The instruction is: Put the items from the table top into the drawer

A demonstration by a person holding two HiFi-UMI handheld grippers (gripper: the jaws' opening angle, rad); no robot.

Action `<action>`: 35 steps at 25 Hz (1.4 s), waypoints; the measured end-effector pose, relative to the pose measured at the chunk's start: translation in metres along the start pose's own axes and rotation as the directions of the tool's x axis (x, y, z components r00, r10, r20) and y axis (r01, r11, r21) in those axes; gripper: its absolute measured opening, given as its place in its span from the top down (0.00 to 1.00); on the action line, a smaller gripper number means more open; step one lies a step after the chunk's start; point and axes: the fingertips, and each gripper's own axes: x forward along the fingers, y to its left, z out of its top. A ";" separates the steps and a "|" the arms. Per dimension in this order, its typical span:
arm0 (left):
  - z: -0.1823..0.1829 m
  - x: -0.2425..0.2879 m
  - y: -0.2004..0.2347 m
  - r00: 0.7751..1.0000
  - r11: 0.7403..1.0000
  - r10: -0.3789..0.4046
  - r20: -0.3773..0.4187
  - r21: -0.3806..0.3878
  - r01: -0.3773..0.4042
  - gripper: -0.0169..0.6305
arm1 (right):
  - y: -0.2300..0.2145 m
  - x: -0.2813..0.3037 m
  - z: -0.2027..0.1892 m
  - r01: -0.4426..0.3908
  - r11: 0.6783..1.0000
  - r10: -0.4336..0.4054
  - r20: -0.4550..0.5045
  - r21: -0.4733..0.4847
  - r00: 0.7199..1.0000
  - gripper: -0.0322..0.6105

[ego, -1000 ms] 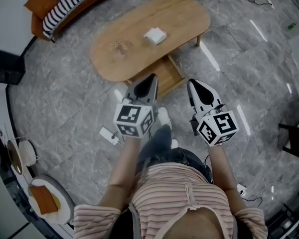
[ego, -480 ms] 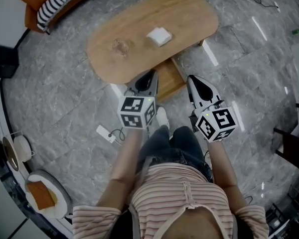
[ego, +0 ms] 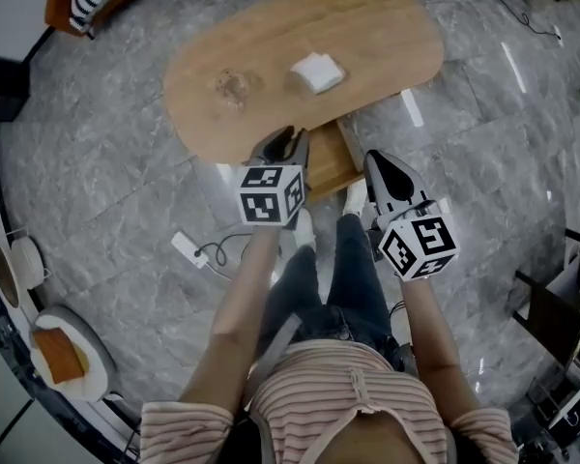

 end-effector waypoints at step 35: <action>-0.059 0.273 0.110 0.909 0.833 0.405 -0.097 -0.371 -0.411 0.74 | -0.169 0.176 -0.090 -0.244 0.969 0.244 -0.250 0.031 0.937 0.94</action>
